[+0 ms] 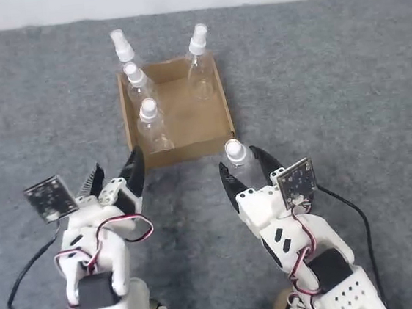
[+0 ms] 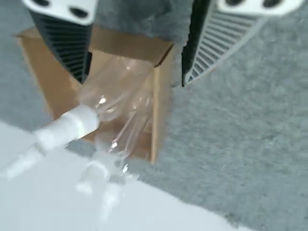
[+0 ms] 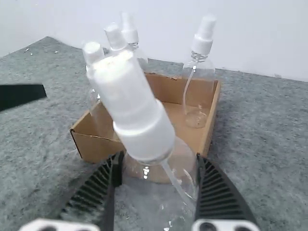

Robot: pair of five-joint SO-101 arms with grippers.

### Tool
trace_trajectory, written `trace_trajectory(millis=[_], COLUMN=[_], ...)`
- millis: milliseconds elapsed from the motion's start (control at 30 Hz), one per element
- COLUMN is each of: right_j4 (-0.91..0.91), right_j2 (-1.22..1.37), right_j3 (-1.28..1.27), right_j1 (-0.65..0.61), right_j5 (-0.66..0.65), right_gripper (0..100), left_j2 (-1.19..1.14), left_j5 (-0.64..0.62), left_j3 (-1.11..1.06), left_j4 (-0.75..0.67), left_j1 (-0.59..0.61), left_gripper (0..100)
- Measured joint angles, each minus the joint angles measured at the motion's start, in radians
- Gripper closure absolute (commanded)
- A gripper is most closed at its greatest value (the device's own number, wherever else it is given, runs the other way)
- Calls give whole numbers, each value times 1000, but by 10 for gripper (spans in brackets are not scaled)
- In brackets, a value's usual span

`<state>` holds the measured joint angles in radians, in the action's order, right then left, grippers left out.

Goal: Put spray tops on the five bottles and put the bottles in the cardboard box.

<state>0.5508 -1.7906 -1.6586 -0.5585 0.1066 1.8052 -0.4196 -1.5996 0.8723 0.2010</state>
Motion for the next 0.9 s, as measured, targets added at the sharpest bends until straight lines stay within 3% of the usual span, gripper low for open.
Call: trace_trajectory(millis=[100,433,900], right_j4=[0,0,29], right_j2=[0,0,0], right_j3=[0,0,0], right_j1=[0,28,60], right_j5=[0,0,0], right_gripper=[915,915,913], left_j2=[0,0,0], left_j5=[51,80,152], left_j3=[-87,-94,-94], left_j4=[-69,-61,269], left_j1=[-2,11,8], left_gripper=[717,717,717])
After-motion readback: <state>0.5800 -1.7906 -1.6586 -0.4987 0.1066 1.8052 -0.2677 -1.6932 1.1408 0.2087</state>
